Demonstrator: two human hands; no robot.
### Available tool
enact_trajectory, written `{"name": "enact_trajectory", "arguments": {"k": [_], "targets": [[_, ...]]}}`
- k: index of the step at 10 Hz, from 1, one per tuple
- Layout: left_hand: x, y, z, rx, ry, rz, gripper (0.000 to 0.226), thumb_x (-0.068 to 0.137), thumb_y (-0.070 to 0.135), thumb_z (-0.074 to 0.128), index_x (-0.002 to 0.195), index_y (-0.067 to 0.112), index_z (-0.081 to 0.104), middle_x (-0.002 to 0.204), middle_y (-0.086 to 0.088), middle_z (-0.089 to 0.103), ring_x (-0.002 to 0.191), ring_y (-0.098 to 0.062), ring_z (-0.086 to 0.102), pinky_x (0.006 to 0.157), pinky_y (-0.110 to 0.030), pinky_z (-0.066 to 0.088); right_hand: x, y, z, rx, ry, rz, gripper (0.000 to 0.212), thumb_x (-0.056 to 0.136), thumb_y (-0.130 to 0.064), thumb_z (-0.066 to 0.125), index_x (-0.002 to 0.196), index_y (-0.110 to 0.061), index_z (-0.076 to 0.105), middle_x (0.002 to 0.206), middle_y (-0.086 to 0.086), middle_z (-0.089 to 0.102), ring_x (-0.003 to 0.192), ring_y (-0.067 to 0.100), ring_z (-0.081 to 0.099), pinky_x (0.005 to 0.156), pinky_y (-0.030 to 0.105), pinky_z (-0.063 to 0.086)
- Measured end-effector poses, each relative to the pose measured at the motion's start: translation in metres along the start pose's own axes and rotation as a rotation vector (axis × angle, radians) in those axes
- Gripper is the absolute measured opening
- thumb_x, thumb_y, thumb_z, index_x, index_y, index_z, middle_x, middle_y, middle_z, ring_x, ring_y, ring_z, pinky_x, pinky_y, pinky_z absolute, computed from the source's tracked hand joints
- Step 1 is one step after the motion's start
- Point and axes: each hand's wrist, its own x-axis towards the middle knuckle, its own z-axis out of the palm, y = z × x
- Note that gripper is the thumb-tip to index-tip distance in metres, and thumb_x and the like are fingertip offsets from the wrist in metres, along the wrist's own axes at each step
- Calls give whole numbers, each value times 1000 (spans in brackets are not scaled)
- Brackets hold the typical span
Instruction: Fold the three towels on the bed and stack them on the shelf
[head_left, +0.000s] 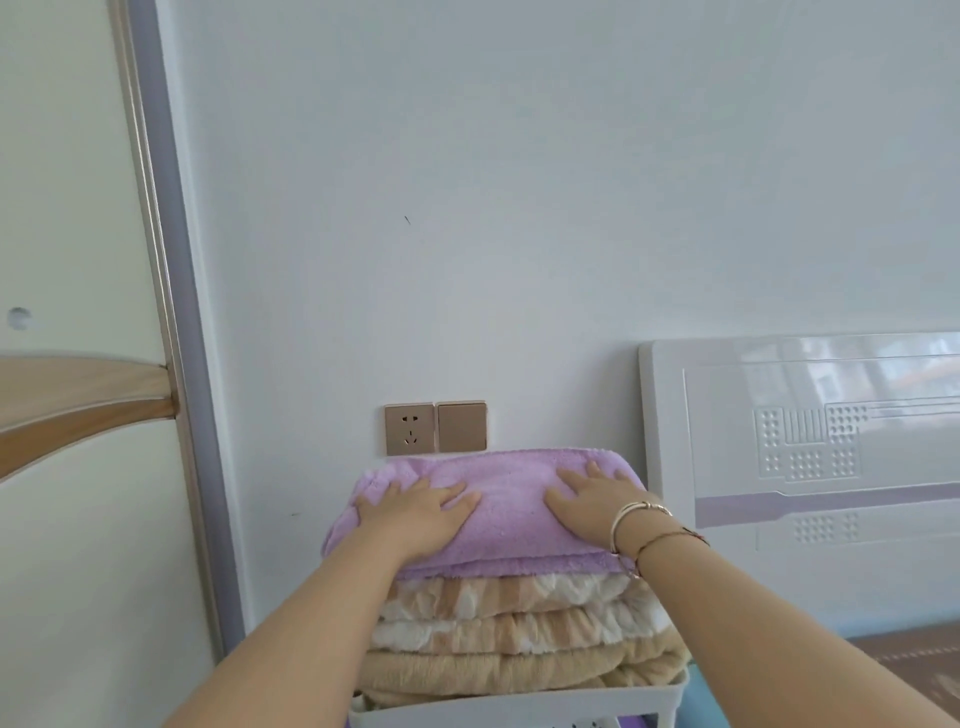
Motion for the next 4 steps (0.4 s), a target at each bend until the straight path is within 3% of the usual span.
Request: {"name": "enact_trajectory", "arguments": {"k": [1,2,3,4], "targets": [[-11,6,-22,-16,40,1,57,90,70,14,137,49,40,150,3,39,134,-30,37,110,-61,15,-25,-11,-38,-44,80,-50,58,92,-53,29,144,-28,33,151,6,33,136,31,34,108,45,33],[-43,18,-44,-129,136,43,45,97,52,27,130,34,51,142,3,43,129,-29,40,110,-54,19,-70,-21,-72,-21,228,-152,46,92,-44,36,132,-22,45,131,6,54,117,28,52,96,40,46],[-97,32,-62,-156,215,167,33,97,42,35,121,30,55,133,7,49,121,-23,47,107,-48,28,-128,-14,-93,-18,295,-169,39,92,-39,39,124,-21,49,120,5,60,105,27,57,85,34,49],[-159,46,-70,-238,98,311,21,95,37,41,98,29,61,104,11,63,95,-17,60,86,-33,45,-193,-1,-107,68,327,-187,34,92,-36,43,122,-22,51,113,2,62,87,20,57,75,30,47]]}}
